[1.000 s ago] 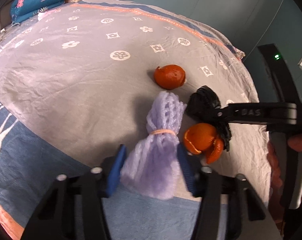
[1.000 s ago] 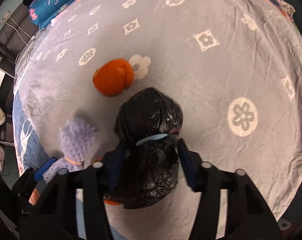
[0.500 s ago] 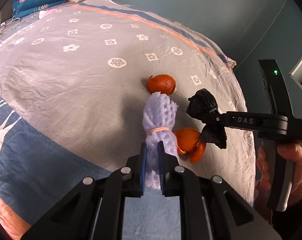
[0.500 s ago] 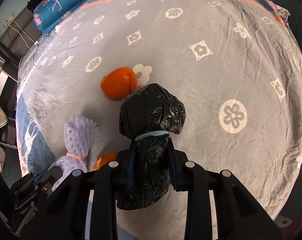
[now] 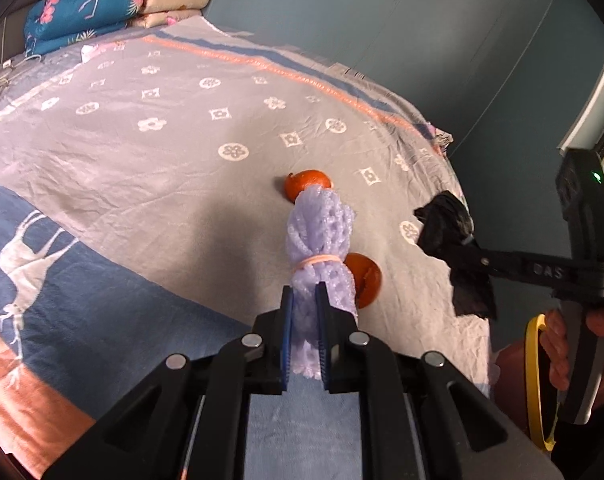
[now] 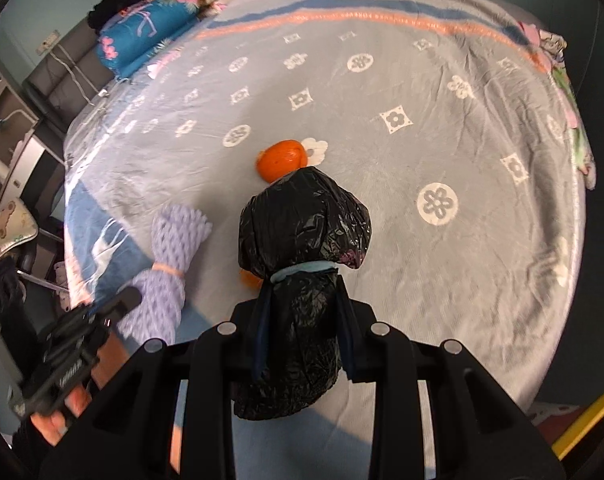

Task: Collect trash
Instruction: 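Carry both to the yellow bin and open both tools to drop them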

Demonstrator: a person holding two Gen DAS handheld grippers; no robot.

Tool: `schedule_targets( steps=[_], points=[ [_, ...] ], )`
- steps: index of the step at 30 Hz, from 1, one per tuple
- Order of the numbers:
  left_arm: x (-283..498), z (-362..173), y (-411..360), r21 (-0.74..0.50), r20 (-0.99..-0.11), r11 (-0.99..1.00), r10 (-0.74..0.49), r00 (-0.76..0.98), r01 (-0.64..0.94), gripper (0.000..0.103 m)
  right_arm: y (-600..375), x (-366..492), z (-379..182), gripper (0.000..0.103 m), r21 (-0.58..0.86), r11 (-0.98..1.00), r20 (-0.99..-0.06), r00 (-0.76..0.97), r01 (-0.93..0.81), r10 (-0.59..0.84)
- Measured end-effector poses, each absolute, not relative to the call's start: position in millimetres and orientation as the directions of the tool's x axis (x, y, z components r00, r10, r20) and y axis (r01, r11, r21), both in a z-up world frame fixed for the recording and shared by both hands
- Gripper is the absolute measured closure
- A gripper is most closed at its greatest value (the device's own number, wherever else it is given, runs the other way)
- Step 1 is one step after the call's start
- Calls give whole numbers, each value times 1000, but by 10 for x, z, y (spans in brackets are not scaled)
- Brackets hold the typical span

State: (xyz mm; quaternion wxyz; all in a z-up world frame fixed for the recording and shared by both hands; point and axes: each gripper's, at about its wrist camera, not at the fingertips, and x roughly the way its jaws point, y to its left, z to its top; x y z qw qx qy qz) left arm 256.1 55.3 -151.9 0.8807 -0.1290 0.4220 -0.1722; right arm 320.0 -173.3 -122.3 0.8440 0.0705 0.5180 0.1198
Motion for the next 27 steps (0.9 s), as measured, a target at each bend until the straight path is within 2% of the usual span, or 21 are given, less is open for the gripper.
schedule_targets(
  steps=[7, 27],
  points=[
    [2293, -1235, 461, -322, -683, 911, -411, 604, 256, 93, -1985, 2535, -959, 75, 260, 957, -825, 486, -127, 289],
    [1720, -759, -530, -361, -617, 841, -539, 574, 403, 93, -3123, 1194, -592, 74, 310, 951, -713, 658, -14, 243]
  ],
)
